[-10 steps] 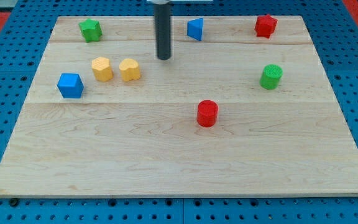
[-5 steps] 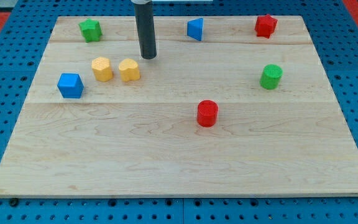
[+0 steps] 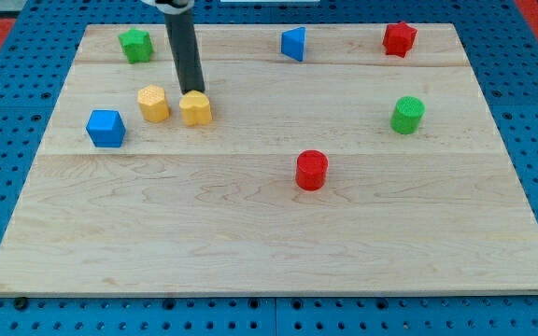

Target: Push the yellow heart vertically at the bottom side of the blue cube

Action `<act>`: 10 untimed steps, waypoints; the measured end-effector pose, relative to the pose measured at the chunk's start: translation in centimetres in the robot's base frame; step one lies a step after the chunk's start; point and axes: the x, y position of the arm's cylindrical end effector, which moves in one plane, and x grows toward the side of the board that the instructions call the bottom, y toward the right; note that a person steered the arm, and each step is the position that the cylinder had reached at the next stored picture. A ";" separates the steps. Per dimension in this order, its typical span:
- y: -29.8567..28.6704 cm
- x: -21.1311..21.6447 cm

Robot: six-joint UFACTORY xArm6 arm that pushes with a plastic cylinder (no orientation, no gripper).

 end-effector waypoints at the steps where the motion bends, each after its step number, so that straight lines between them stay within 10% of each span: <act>1: 2.4 4.1; 6: -3.8 15.4; 8: 2.5 19.6; 10: -5.4 20.6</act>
